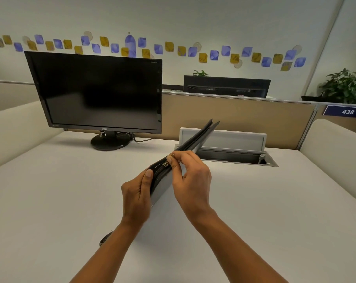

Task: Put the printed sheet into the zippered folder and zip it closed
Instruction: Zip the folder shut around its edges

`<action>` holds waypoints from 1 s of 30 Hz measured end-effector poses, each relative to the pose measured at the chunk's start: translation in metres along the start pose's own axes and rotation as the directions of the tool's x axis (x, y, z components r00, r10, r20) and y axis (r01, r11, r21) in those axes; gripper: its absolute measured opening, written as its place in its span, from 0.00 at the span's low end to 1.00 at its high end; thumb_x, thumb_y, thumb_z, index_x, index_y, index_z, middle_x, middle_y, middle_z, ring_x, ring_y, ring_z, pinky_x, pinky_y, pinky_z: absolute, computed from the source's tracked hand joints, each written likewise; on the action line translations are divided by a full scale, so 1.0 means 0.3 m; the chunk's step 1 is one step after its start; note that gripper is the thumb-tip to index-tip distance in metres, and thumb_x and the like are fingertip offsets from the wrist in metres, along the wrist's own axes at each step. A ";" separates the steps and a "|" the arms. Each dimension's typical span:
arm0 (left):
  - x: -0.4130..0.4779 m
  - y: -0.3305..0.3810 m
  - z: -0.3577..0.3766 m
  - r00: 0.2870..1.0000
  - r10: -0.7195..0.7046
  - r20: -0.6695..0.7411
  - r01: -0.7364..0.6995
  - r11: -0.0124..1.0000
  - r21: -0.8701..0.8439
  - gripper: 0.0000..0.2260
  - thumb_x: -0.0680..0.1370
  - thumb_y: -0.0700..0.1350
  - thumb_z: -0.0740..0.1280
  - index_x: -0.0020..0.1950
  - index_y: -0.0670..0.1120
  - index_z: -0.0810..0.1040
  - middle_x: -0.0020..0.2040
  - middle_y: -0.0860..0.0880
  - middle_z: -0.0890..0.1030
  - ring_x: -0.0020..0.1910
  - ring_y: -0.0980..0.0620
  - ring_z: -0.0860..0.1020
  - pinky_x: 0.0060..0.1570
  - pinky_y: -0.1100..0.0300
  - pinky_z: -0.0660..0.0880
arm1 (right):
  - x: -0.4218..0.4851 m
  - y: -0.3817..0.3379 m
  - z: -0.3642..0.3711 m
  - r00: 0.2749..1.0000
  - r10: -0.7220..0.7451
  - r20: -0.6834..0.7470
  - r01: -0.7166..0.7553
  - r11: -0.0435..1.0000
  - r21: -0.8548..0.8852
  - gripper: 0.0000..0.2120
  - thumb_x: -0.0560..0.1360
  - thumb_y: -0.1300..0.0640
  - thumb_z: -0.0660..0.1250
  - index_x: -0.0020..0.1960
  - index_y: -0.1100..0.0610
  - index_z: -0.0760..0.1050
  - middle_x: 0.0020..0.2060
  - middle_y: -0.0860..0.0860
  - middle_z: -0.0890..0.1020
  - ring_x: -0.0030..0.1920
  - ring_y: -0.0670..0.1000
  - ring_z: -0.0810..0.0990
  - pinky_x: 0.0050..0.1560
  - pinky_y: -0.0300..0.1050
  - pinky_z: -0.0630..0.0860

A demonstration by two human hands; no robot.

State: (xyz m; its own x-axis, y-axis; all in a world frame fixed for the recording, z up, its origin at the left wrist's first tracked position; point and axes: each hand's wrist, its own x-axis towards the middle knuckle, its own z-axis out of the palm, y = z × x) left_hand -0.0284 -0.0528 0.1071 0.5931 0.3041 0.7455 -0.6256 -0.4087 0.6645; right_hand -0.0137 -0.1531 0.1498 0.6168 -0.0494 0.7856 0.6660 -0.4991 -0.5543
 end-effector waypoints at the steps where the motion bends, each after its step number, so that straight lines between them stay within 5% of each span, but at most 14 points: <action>1: 0.000 0.002 -0.001 1.000 0.005 -0.006 -0.005 1.000 0.005 0.38 0.76 0.64 0.50 0.41 0.29 0.78 0.31 0.55 0.71 0.33 0.68 0.76 0.28 0.81 0.65 | 0.002 0.000 0.001 1.000 0.007 -0.001 -0.007 1.000 -0.003 0.06 0.72 0.60 0.68 0.47 0.62 0.79 0.41 0.54 0.84 0.41 0.42 0.75 0.46 0.28 0.72; 6: -0.007 0.009 -0.003 0.999 0.041 -0.014 -0.040 0.998 0.040 0.36 0.77 0.61 0.50 0.36 0.27 0.76 0.29 0.59 0.67 0.31 0.71 0.74 0.26 0.83 0.62 | -0.001 0.006 0.000 0.999 0.035 -0.003 -0.035 0.999 -0.021 0.07 0.72 0.59 0.69 0.48 0.61 0.80 0.42 0.54 0.84 0.41 0.42 0.75 0.46 0.29 0.71; 11: -0.004 0.009 0.000 0.997 0.064 -0.034 -0.061 0.995 0.081 0.36 0.78 0.60 0.50 0.37 0.27 0.77 0.30 0.50 0.71 0.21 0.61 0.69 0.27 0.83 0.62 | 0.006 0.008 0.005 0.997 0.068 -0.022 -0.069 0.997 -0.027 0.07 0.72 0.59 0.69 0.48 0.60 0.80 0.42 0.53 0.84 0.41 0.42 0.74 0.43 0.28 0.69; 18: -0.009 0.002 0.001 0.996 0.079 -0.049 -0.075 0.994 0.081 0.33 0.79 0.57 0.51 0.35 0.28 0.76 0.30 0.63 0.66 0.29 0.73 0.69 0.27 0.82 0.62 | 0.010 0.023 -0.004 0.998 0.056 -0.010 -0.056 0.998 -0.030 0.07 0.72 0.59 0.68 0.48 0.61 0.80 0.42 0.54 0.84 0.41 0.43 0.76 0.44 0.33 0.72; 30: -0.002 -0.009 0.007 0.992 0.093 -0.089 -0.086 0.994 0.072 0.30 0.79 0.57 0.51 0.35 0.34 0.77 0.29 0.64 0.66 0.28 0.69 0.71 0.27 0.81 0.61 | -0.035 -0.029 -0.007 0.991 -0.127 0.043 0.129 0.990 -0.050 0.09 0.69 0.59 0.67 0.47 0.63 0.81 0.40 0.57 0.85 0.42 0.54 0.83 0.50 0.46 0.77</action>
State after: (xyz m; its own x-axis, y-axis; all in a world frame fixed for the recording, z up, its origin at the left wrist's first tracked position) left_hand -0.0259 -0.0535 0.1048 0.4851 0.3403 0.8055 -0.6366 -0.4941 0.5921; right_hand -0.0268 -0.1501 0.1469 0.5447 0.0513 0.8370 0.7181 -0.5440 -0.4340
